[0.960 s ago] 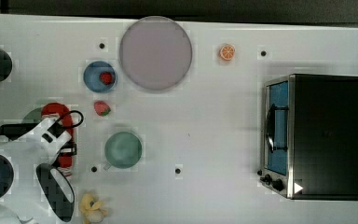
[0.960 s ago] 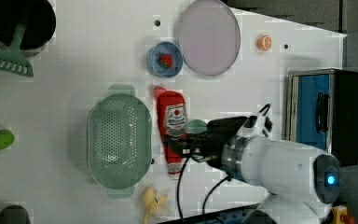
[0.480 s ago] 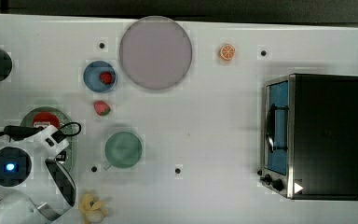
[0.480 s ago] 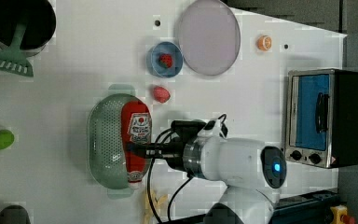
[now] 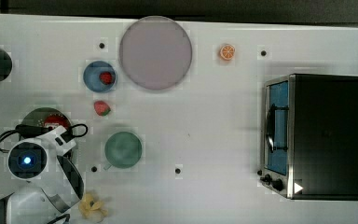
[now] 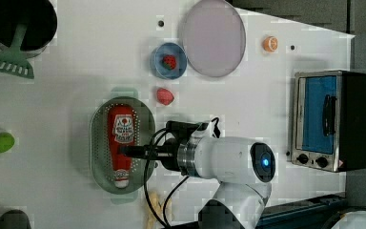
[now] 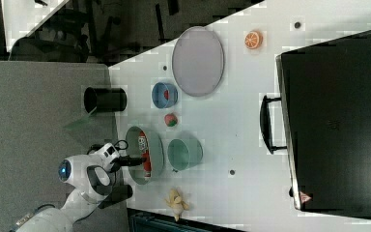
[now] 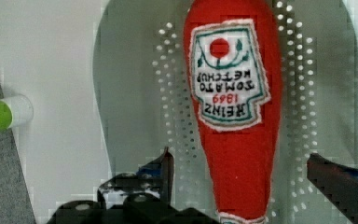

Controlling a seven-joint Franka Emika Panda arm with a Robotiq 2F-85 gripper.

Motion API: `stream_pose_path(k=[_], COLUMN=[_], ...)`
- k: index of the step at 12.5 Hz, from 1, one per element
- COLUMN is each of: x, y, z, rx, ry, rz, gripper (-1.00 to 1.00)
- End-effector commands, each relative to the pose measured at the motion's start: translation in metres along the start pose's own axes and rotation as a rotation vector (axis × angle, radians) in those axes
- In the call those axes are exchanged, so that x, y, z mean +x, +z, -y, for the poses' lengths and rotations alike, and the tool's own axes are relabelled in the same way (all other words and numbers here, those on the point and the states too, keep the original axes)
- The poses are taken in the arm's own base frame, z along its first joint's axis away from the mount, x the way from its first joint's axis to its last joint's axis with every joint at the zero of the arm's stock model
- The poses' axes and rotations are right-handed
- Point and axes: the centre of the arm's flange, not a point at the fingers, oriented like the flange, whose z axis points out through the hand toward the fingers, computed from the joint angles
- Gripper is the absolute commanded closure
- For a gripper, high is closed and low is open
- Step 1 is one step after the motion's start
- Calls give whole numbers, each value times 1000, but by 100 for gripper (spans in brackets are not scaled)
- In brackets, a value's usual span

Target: Pick Ketchup from the table and place it in strainer.

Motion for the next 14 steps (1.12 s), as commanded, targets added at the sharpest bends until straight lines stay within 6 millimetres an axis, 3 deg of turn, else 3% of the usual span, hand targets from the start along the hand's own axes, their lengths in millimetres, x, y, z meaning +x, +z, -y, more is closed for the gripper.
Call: stream_pose_path(k=[1, 4, 6, 9, 11, 14], x=[23, 52, 76, 107, 114, 106], y=[-52, -105, -146, -228, -288, -374], z=[11, -14, -51, -111, -144, -184], rx=[46, 7, -60, -145, -189, -205], ry=[81, 141, 220, 369, 467, 617], rz=[-118, -194, -228, -287, -302, -262], gripper=[-100, -100, -100, -100, -100, -100])
